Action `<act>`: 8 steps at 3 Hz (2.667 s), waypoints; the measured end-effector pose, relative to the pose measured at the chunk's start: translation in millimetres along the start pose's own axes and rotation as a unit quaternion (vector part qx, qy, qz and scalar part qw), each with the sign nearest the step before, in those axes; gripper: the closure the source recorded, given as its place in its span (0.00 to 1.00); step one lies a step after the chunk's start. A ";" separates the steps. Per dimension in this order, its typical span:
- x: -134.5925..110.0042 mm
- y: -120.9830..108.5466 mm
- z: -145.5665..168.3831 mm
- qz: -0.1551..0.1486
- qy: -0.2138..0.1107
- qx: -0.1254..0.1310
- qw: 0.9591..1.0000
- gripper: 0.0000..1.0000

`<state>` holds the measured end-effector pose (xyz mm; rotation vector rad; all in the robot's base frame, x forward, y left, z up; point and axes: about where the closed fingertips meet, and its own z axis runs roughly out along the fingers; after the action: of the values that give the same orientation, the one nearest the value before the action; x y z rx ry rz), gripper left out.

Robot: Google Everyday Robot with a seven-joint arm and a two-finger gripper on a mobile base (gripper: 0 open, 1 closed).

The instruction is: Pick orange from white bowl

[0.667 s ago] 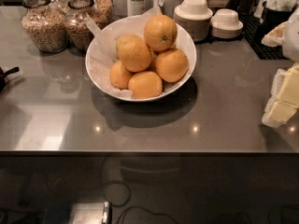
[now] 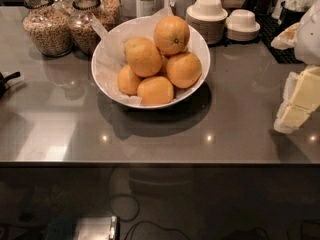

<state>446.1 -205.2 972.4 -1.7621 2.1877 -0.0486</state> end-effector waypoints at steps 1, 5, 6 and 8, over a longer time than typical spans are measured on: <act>-48.4 -14.9 7.2 -0.064 -0.063 -0.007 0.996 0.00; -230.3 -133.5 30.3 -0.144 -0.162 0.060 0.974 0.00; -230.2 -133.5 30.5 -0.143 -0.163 0.060 0.974 0.00; -218.4 -147.0 79.8 -0.102 -0.260 -0.032 0.960 0.00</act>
Offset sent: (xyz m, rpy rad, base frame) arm 0.0654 0.1395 0.0598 0.3824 -0.2396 0.4856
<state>646.2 -16.7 981.8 -1.7761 1.6463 0.3975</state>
